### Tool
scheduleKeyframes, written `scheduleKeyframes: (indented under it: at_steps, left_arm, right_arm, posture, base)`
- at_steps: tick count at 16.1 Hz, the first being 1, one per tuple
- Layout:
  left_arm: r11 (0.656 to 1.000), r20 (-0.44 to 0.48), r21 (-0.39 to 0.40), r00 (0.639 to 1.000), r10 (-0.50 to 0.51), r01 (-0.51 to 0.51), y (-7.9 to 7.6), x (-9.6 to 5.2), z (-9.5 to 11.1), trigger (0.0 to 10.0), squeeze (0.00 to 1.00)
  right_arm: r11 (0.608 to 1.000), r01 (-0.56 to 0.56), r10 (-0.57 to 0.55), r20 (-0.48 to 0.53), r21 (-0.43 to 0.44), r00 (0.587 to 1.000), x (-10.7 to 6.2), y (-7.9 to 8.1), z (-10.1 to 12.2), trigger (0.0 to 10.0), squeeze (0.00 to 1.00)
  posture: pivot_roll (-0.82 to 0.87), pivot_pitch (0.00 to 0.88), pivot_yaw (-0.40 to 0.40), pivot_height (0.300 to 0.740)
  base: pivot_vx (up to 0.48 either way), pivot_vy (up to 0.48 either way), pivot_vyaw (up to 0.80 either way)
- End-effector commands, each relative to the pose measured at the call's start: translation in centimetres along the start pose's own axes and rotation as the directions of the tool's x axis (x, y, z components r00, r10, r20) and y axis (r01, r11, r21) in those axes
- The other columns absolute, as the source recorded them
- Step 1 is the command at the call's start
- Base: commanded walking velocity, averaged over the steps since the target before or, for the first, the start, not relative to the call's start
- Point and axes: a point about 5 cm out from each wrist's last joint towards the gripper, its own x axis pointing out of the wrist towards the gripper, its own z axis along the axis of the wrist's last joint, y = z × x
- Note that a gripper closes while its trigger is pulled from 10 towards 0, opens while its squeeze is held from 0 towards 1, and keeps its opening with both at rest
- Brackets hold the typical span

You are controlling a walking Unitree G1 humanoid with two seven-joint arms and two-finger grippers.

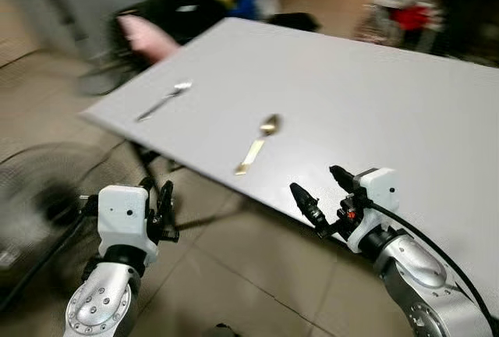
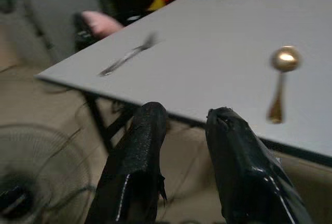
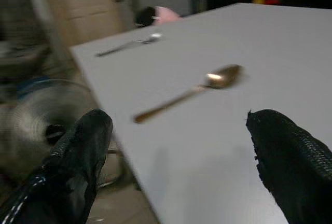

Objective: Setting the table

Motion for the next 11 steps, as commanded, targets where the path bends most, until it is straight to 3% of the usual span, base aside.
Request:
scheduleKeyframes:
  at_steps: [1,8,11]
  left_arm:
    - [1.0,0.013,0.024,1.0,0.013,-0.014,0.41,-0.15,0.4,10.0,0.0]
    - [0.996,0.014,0.083,1.0,0.02,-0.021,0.37,-0.42,0.23,10.0,0.0]
    - [0.997,0.019,0.05,0.999,0.05,-0.05,0.61,-0.5,0.3,10.0,0.0]
  right_arm:
    - [1.0,-0.031,0.031,0.017,0.006,0.999,0.3,0.19,0.23,10.0,1.0]
    - [0.996,-0.089,0.089,0.019,0.005,0.996,0.67,0.72,0.06,10.0,1.0]
    - [0.996,-0.094,0.094,0.017,0.003,0.995,0.91,0.71,-0.02,10.0,1.0]
  posture:
    - [-0.05,0.0,0.084,0.74]
    - [-0.04,0.0,0.075,0.74]
    - [-0.03,0.0,0.07,0.74]
  base:
    - [0.0,0.0,0.8]
    - [0.0,0.0,0.8]
    - [0.0,0.0,0.8]
